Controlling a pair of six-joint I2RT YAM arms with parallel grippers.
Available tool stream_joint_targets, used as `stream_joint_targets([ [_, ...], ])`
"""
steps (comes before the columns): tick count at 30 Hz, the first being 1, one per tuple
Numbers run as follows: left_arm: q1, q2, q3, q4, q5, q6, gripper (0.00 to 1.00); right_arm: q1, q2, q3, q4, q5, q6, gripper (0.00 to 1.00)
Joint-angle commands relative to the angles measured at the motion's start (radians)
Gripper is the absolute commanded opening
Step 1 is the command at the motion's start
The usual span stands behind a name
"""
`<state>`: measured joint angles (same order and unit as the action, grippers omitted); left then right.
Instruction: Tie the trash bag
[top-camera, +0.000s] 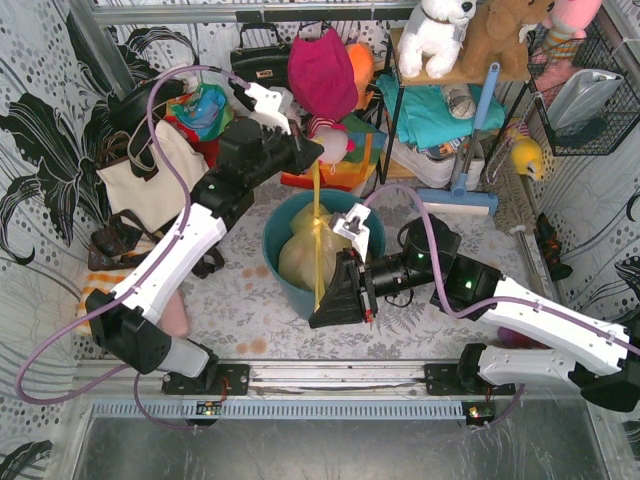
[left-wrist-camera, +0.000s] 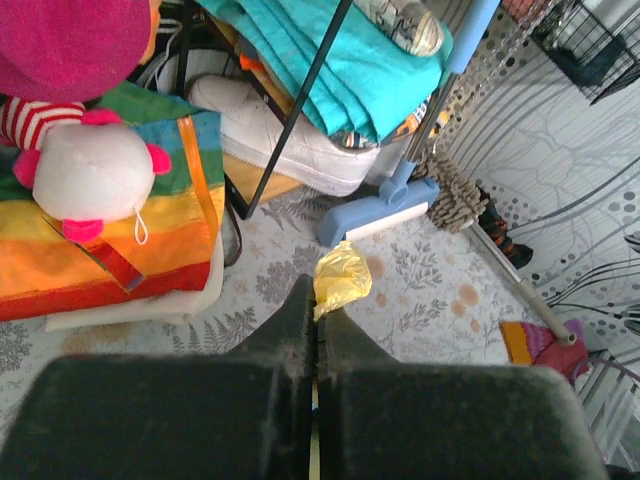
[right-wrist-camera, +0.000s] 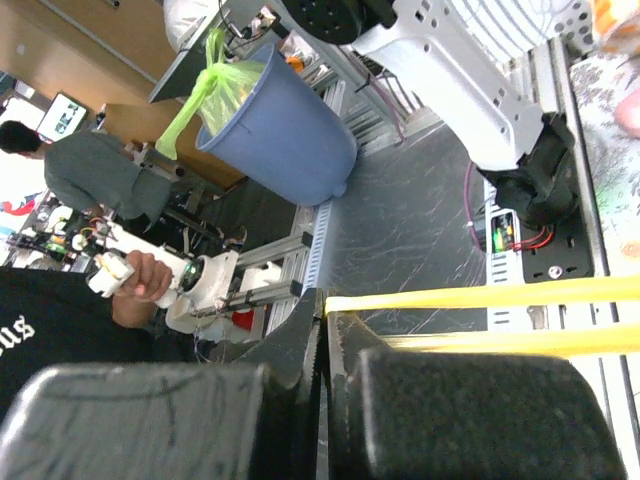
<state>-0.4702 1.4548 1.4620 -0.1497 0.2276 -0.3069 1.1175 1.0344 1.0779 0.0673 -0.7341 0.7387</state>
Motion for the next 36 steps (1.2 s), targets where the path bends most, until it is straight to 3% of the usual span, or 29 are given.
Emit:
stream_joint_targets([
  [1,0.034,-0.002,-0.011,0.135,-0.116,0.016,0.00,0.044,-0.033,-0.044,0.019,-0.122,0.007,0.00],
  [9,0.037,0.045,-0.139,0.166,-0.250,0.043,0.00,0.082,-0.108,-0.333,0.162,-0.084,0.116,0.00],
  [13,0.039,0.079,-0.121,0.146,-0.253,0.049,0.00,0.089,-0.118,-0.315,0.149,-0.069,0.111,0.00],
  [23,0.039,0.055,0.042,0.102,-0.228,0.062,0.00,0.091,-0.084,-0.094,0.015,-0.057,0.027,0.00],
  [36,0.039,0.067,-0.140,0.187,-0.226,0.031,0.00,0.092,-0.106,-0.309,0.134,-0.019,0.095,0.00],
])
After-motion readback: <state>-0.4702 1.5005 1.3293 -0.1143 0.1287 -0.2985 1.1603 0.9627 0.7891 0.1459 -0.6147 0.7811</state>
